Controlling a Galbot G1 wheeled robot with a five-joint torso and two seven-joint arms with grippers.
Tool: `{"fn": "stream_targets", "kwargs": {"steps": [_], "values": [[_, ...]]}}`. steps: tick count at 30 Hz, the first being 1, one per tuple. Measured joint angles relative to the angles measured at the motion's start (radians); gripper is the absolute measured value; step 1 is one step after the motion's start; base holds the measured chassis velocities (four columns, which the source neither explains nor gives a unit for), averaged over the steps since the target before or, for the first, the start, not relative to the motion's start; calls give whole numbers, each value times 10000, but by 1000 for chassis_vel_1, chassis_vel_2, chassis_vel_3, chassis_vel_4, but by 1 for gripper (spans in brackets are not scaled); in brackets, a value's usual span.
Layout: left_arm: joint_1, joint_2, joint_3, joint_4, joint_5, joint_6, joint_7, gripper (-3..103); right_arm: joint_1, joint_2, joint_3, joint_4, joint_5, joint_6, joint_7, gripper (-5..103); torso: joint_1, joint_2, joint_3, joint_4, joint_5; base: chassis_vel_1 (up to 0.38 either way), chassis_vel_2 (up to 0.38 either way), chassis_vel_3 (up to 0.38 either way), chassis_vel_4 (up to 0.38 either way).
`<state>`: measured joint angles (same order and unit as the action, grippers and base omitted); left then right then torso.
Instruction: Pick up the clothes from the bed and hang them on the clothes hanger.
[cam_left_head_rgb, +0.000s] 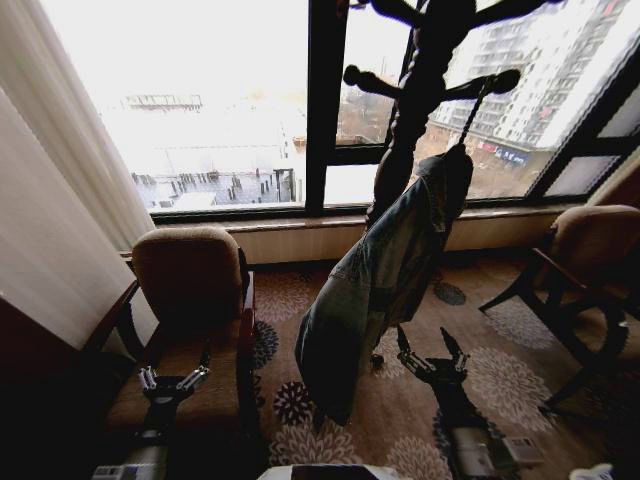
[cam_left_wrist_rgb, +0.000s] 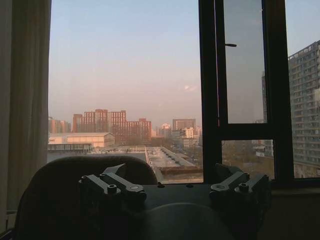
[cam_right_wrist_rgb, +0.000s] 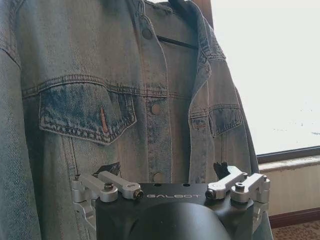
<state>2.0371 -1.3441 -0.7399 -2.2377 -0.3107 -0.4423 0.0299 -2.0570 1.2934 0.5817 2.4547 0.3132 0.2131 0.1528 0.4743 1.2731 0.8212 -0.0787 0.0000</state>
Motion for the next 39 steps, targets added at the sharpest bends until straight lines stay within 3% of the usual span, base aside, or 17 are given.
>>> {"fn": "stream_targets", "kwargs": {"steps": [39], "values": [[1, 0, 0, 0, 0, 0, 0, 100, 7, -2, 8, -6, 17, -3, 5, 100, -2, 0, 0, 0, 0, 8, -10, -8, 11]]}}
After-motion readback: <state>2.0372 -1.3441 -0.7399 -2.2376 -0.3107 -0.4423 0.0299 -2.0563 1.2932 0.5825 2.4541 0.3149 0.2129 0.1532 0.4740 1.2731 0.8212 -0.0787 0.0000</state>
